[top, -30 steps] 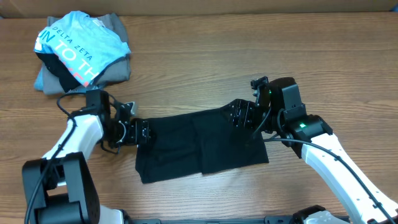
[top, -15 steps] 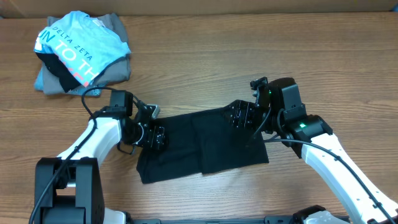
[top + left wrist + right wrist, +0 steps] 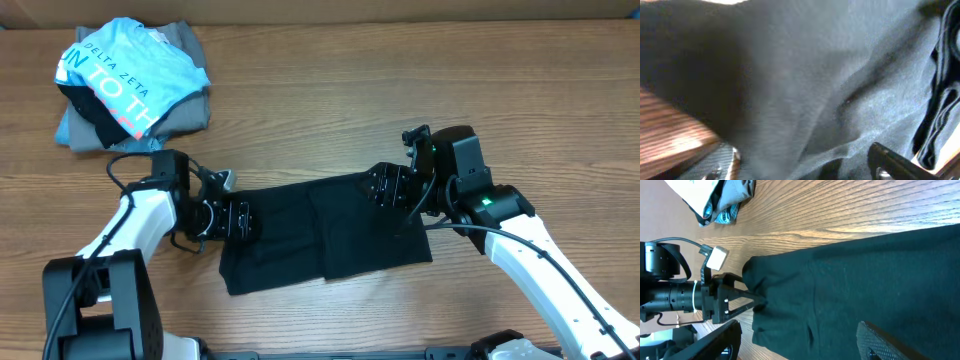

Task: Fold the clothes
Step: 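Grasp the left end of the strip with the left gripper, then fold the left end rightward over the bundle with the left gripper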

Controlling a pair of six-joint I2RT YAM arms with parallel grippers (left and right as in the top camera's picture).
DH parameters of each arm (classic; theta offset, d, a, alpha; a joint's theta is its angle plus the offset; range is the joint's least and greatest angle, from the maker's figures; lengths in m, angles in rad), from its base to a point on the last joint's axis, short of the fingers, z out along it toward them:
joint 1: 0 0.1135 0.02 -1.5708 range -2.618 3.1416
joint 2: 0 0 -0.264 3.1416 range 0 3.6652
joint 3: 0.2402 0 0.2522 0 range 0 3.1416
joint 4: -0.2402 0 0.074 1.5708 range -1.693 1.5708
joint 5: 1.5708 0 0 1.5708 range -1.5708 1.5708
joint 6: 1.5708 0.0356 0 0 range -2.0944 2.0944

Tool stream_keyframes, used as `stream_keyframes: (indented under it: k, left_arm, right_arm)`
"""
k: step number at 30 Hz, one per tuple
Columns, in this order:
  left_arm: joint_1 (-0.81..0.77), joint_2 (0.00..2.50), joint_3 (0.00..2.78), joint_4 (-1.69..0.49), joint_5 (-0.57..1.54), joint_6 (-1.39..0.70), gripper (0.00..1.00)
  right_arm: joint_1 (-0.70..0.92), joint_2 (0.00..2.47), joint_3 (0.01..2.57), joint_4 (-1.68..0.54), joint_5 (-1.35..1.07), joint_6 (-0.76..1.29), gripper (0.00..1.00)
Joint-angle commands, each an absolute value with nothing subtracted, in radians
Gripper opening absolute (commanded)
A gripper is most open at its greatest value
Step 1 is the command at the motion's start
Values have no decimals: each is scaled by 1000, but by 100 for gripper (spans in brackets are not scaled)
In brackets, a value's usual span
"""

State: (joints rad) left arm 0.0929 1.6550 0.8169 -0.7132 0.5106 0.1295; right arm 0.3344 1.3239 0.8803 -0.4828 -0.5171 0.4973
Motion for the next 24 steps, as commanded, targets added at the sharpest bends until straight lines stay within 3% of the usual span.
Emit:
stream_keyframes:
  k: [1,6,13,14,19,24]
  left_arm:
    - [-1,1734,735,-749,413,135,84]
    - [-94,1733,736,-793,417,112,72]
    - [-76,1733,743,-797,408,21,9]
    - [-62,1733,751,-810,408,19,5]
    - [39,1731,863,-952,379,19,4]
    - [104,1731,1103,-1211,202,19,4]
  right_arm:
    - [329,1309,884,-477,-508,489,77]
    - [317,1309,884,-478,-509,490,77]
    - [282,1309,884,-490,-510,490,77]
    - [277,1309,884,-492,-509,489,77]
    - [255,1309,884,-493,-509,489,76]
    - [240,1309,884,-500,-509,489,76]
